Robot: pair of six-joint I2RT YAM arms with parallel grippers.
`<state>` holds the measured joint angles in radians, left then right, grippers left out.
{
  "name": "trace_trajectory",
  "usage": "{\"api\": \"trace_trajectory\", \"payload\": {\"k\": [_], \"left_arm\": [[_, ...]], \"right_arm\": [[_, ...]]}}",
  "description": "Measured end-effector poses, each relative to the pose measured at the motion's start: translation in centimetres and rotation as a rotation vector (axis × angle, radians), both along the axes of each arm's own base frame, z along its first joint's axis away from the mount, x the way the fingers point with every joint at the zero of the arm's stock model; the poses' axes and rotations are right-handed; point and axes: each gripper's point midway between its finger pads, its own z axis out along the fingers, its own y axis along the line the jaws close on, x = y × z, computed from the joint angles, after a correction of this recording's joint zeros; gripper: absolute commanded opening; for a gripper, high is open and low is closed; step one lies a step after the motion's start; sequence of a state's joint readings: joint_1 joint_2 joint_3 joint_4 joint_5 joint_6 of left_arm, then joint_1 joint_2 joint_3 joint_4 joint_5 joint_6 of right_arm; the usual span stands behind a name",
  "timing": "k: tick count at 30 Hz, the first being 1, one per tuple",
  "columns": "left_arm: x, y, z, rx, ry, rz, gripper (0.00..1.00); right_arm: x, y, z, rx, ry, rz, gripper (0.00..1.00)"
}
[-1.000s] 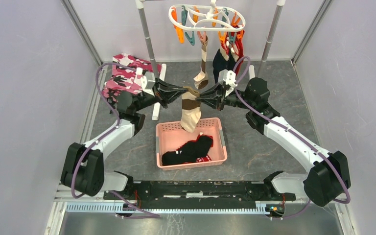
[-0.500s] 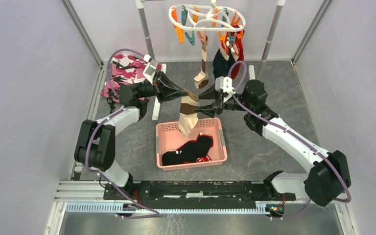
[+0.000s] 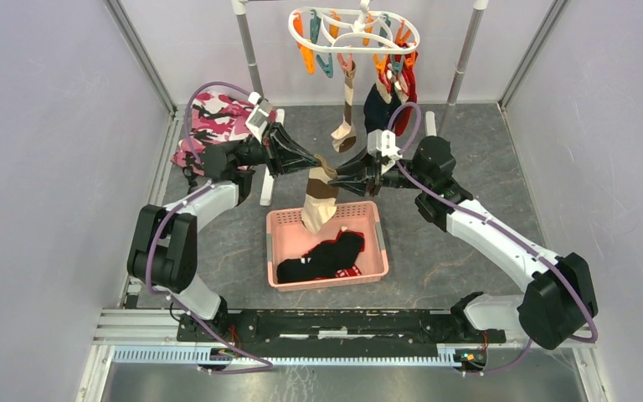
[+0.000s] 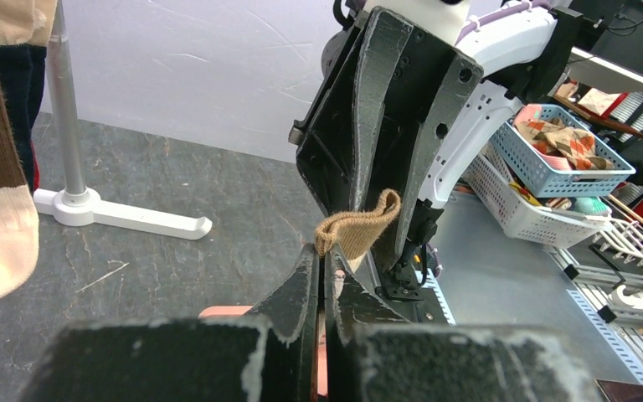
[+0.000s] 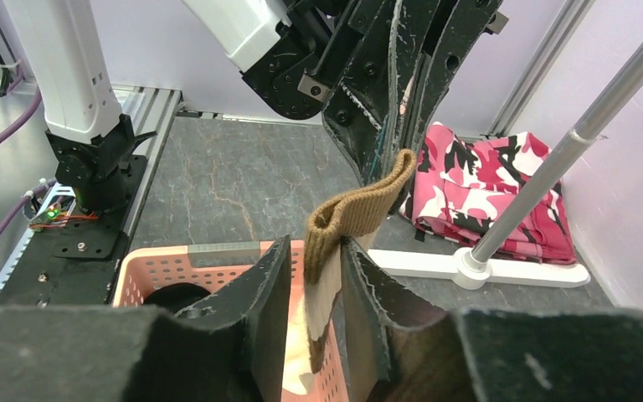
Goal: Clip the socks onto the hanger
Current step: Pick up the sock from the bin.
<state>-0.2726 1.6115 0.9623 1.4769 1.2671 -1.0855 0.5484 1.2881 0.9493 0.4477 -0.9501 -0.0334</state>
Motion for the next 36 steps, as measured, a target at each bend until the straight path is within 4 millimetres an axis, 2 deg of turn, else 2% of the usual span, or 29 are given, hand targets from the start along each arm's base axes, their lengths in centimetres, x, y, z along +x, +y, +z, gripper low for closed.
{"api": "trace_trajectory", "payload": {"k": [4, 10, 12, 15, 22, 28, 32, 36], "left_arm": [[0.0, 0.0, 0.3, -0.002, 0.0, -0.002, 0.02], [-0.2, -0.1, 0.3, -0.001, 0.002, -0.009, 0.02], [-0.2, -0.2, 0.3, -0.001, 0.003, -0.011, 0.04], [-0.3, -0.3, 0.5, -0.001, 0.011, -0.017, 0.13], [-0.6, -1.3, 0.3, -0.006, 0.053, -0.047, 0.46], [0.1, -1.9, -0.2, -0.027, 0.116, -0.038, 0.51], [2.3, -0.6, 0.6, -0.076, 0.143, 0.05, 0.53], [5.2, 2.7, 1.9, -0.145, 0.15, 0.199, 0.65]], "right_arm": [[-0.1, 0.1, -0.1, -0.002, -0.007, 0.006, 0.31], [-0.5, 0.5, -0.4, -0.005, -0.003, 0.033, 0.06], [-0.7, 0.7, -0.4, 0.0, 0.002, 0.054, 0.0], [-1.2, 1.0, -0.1, 0.017, 0.01, 0.088, 0.0], [-2.3, 1.6, 0.0, 0.056, 0.045, 0.153, 0.0], [-2.5, 1.6, 0.1, 0.062, 0.055, 0.159, 0.0], [-2.1, 1.3, 0.1, 0.055, 0.042, 0.126, 0.0], [-1.3, 0.3, 0.6, 0.059, 0.011, 0.058, 0.0]]}}
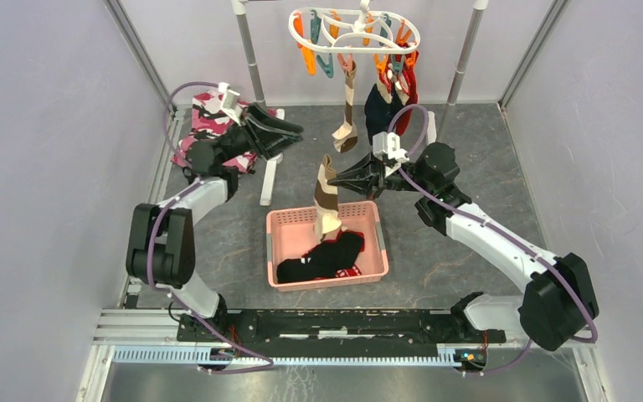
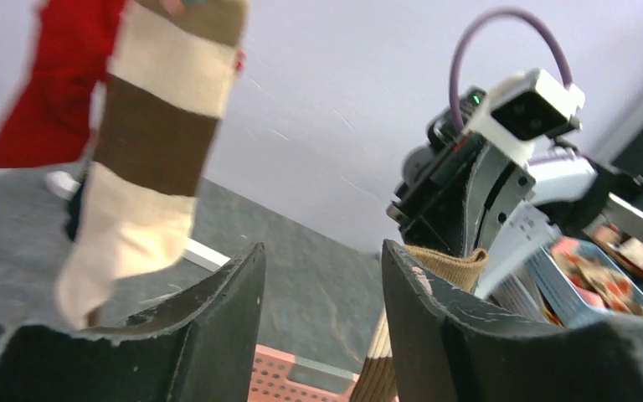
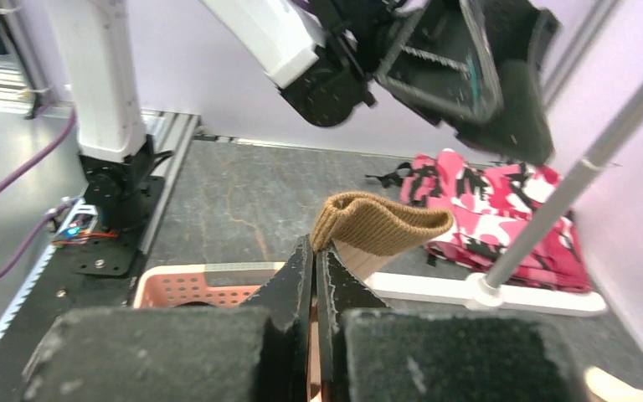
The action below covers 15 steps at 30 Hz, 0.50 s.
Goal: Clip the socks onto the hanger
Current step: Pick up the sock from the bin.
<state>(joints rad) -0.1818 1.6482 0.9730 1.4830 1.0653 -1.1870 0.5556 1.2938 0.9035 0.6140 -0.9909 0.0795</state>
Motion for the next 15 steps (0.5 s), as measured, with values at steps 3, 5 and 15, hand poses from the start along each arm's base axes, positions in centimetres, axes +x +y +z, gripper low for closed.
{"api": "trace_trajectory", "payload": {"k": [3, 5, 15], "left_arm": [[1.4, 2.4, 1.7, -0.023, 0.03, 0.105, 0.81], [1.4, 3.0, 2.9, -0.031, 0.034, 0.152, 0.96], [-0.4, 4.5, 7.9, -0.049, 0.0, 0.367, 0.98]], "right_arm": [[0.8, -0.7, 0.3, 0.008, -0.025, -0.065, 0.0], [1.1, -1.1, 0.6, 0.015, -0.039, -0.097, 0.0], [3.0, -2.0, -0.4, 0.014, -0.105, -0.229, 0.0]]}}
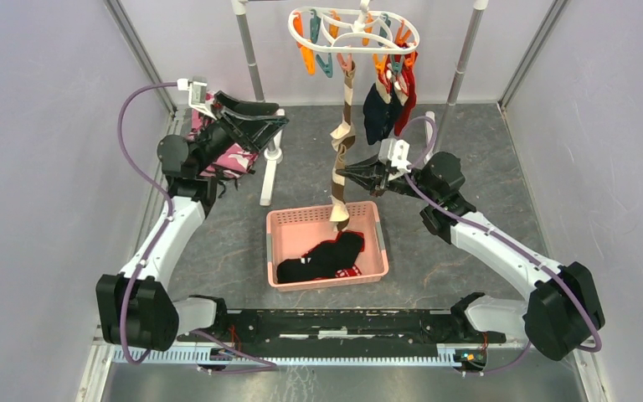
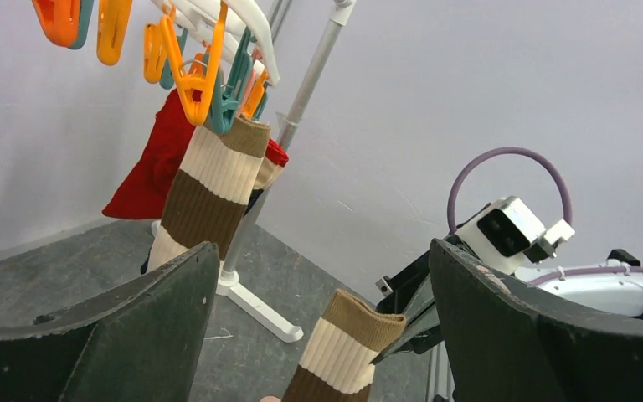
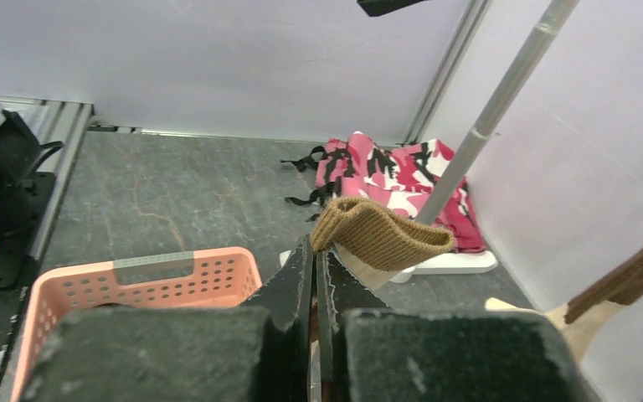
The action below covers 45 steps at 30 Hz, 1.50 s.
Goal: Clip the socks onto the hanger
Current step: Pick up the sock from the bin, then adjust the hanger on the clothesline.
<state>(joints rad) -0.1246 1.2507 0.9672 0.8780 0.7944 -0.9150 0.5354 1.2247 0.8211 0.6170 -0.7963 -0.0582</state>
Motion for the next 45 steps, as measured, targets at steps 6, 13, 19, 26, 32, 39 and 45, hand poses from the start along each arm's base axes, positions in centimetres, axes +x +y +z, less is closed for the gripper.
{"api": "trace_trajectory", "payload": {"k": [6, 13, 19, 26, 32, 39, 45], "left_arm": [[0.6, -2.3, -0.8, 0.037, 0.08, 0.034, 0.91], [1.1, -5.2, 0.9, 0.119, 0.04, 0.101, 0.79], [3.6, -5.5, 1.1, 0.161, 0.06, 0.195, 0.76], [6.1, -6.6, 1.0, 0.18, 0.143, 0.278, 0.71], [6.9, -7.2, 1.5, 0.175, 0.172, 0.321, 0.72], [9.1, -7.4, 1.2, 0.175, 0.196, 0.366, 0.73], [10.7, -8.4, 0.1, 0.191, 0.217, 0.366, 0.73]], "right_arm": [[0.9, -0.6, 0.2, 0.016, -0.084, -0.066, 0.0], [1.1, -0.8, 1.8, 0.031, -0.223, -0.089, 0.0], [1.2, -0.7, 1.8, 0.021, -0.255, -0.095, 0.0], [2.2, -0.3, 3.1, 0.027, -0.268, -0.109, 0.0], [2.6, -0.2, 4.0, 0.037, -0.275, -0.118, 0.0], [2.6, -0.2, 4.0, 0.037, -0.274, -0.119, 0.0], [2.7, -0.2, 4.0, 0.037, -0.273, -0.122, 0.0]]}}
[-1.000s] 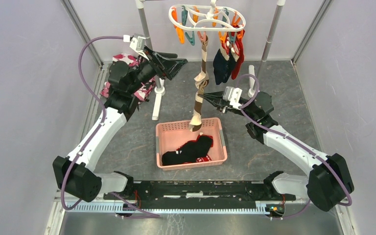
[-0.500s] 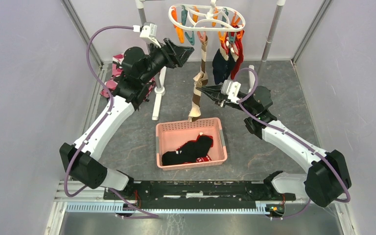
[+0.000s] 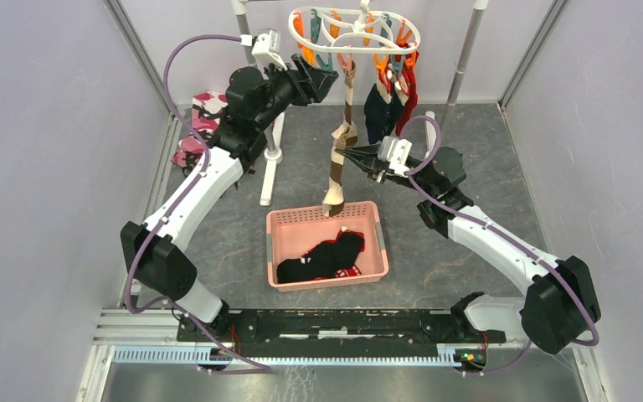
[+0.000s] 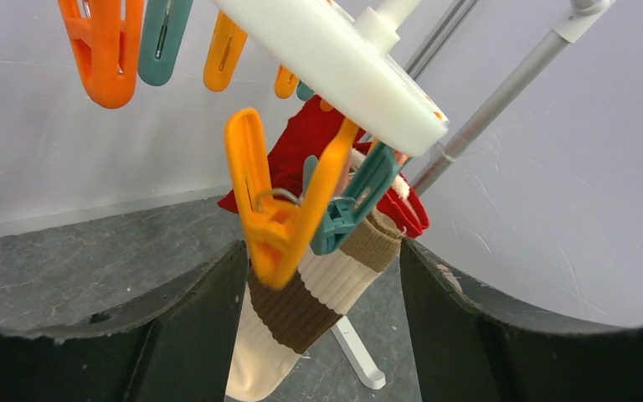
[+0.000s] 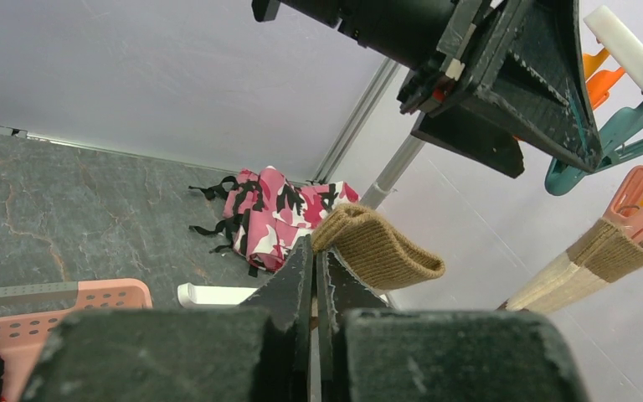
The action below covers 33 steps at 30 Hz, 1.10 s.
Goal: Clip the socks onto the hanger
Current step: Adjust the hanger on the clothesline.
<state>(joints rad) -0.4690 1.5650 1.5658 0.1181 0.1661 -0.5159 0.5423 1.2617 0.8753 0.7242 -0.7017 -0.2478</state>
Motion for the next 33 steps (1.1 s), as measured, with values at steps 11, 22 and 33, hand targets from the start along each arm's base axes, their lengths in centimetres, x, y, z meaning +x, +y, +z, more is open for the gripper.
{"api": "trace_trajectory", "payload": {"k": [11, 22, 33], "left_arm": [[1.2, -0.5, 0.1, 0.001, 0.003, 0.01, 0.66], [1.6, -0.7, 1.6, -0.02, -0.032, 0.02, 0.66], [2.2, -0.6, 2.1, -0.03, -0.041, 0.047, 0.63]], "right_arm": [[0.1, 0.0, -0.1, 0.0, 0.003, -0.004, 0.0], [0.3, 0.1, -0.3, -0.003, 0.009, -0.006, 0.0], [0.3, 0.1, -0.4, -0.004, 0.009, -0.006, 0.0]]}}
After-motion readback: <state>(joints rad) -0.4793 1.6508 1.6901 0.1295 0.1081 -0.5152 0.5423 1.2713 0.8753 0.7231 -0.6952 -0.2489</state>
